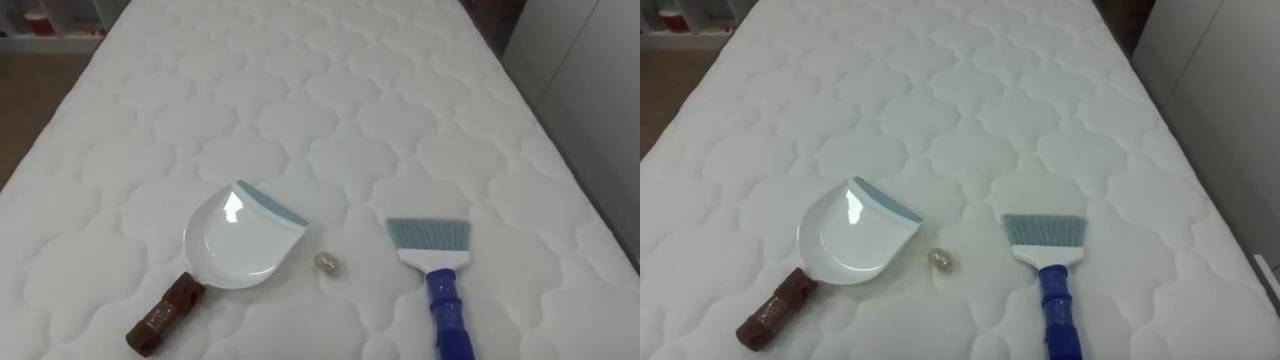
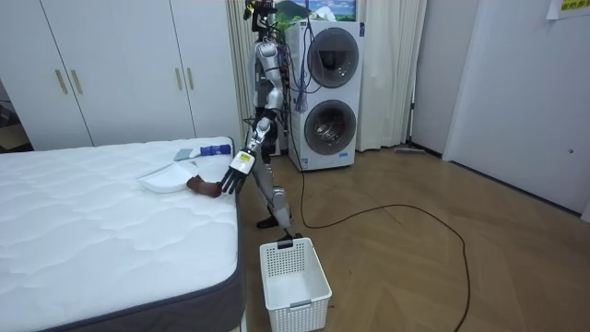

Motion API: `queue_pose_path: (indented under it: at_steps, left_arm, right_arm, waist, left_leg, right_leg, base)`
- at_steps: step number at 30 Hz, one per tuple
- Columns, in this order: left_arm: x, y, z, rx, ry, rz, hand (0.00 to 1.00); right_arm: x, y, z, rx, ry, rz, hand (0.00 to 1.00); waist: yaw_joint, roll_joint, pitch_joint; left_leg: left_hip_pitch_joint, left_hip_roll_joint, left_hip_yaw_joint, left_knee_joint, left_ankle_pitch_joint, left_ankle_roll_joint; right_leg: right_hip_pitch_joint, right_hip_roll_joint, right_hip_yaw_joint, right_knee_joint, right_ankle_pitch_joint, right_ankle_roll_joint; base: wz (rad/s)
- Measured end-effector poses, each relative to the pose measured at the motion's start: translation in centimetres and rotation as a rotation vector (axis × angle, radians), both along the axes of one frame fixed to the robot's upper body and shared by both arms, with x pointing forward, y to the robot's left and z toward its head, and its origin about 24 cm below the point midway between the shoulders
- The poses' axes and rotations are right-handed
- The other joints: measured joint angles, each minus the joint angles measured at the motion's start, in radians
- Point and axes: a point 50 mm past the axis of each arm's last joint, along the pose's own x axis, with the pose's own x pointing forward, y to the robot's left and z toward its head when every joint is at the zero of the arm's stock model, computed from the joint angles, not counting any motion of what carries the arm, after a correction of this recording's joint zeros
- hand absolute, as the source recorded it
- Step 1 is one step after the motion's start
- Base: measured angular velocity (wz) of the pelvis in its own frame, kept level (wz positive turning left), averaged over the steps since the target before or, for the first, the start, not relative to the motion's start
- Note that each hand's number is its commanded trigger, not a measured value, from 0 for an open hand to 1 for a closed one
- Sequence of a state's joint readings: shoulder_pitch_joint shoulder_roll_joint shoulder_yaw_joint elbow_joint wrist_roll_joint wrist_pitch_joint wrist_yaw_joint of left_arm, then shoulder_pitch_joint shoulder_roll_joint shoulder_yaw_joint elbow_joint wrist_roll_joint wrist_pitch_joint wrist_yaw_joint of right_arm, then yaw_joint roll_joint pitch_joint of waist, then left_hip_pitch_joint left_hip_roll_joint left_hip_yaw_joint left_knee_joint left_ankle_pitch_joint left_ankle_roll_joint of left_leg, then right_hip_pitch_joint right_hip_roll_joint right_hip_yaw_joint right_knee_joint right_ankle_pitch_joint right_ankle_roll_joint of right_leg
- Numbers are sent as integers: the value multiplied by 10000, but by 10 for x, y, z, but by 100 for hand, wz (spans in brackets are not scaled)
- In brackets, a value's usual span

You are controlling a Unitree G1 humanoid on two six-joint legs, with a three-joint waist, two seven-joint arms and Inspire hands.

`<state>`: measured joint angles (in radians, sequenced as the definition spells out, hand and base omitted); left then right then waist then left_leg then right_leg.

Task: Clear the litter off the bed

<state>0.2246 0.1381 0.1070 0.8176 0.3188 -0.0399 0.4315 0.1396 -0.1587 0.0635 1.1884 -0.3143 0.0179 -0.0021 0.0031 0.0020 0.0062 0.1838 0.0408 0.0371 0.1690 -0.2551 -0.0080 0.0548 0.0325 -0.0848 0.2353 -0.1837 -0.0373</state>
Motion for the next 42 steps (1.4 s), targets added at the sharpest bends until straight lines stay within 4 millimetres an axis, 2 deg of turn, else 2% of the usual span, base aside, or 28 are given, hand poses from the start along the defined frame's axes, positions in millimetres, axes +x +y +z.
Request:
queue_pose_path:
  at_steps: [3,7,12,18,26,28,36,37,42]
  left_arm:
    - [15,0,11,443,-1273,-55,0]
    - [25,-2,21,775,-2238,-124,0]
    - [34,-4,28,897,-2829,-411,0]
    - [46,-7,35,908,-3426,-759,0]
    - [50,-12,35,807,-3508,-1086,0]
    - [53,-13,36,790,-3562,-1192,0]
    - [61,-25,33,448,-3267,-1961,0]
    - [63,-26,32,423,-3214,-2028,0]
    - [72,-27,30,332,-3037,-2211,0]
  right_arm:
    - [1,-1,1,40,-183,-31,0]
    - [1,-1,1,110,-280,-8,0]
    - [3,-3,2,99,-396,66,0]
    - [4,-4,2,89,-426,73,0]
    - [3,-4,2,268,-323,71,0]
    - [3,-4,2,274,-295,137,0]
    - [4,-9,3,234,-307,-80,0]
    - [3,-11,3,220,-288,-170,0]
    - [9,-14,5,212,-414,-391,0]
  waist:
    - [1,7,-1]
    - [-19,12,-9]
    - [-87,32,-15]
    - [-109,50,-24]
    - [-264,67,-11]
    - [-261,81,-31]
    - [-297,226,-53]
    - [-307,268,-12]
    - [-296,324,-24]
  left_leg:
    - [-29,0,-7,-13,0,0]
    - [-134,0,-58,-16,0,0]
    - [-177,-1,-161,-18,1,-1]
    - [-174,-12,-151,-26,1,-1]
    - [-195,-13,-94,-9,4,3]
    - [-336,-14,-81,5,4,4]
    - [-688,-14,-72,21,12,14]
    - [-704,-9,-72,20,12,13]
    - [-1077,-6,49,48,15,14]
  right_leg:
    - [-19,1,-13,-43,0,1]
    - [-24,-2,-82,-145,16,7]
    - [-6,-36,-240,-164,16,7]
    - [-13,-47,-221,-172,14,8]
    - [-72,-39,-168,-139,15,8]
    - [-212,-35,-142,-101,17,7]
    - [-521,-55,-210,-140,31,4]
    - [-548,-51,-211,-139,31,4]
    - [-1133,-55,-85,175,34,-5]
  base:
    - [0]
    - [3]
    - [7]
    - [1]
    - [0]
    - [0]
    - [0]
    - [0]
    - [-8]
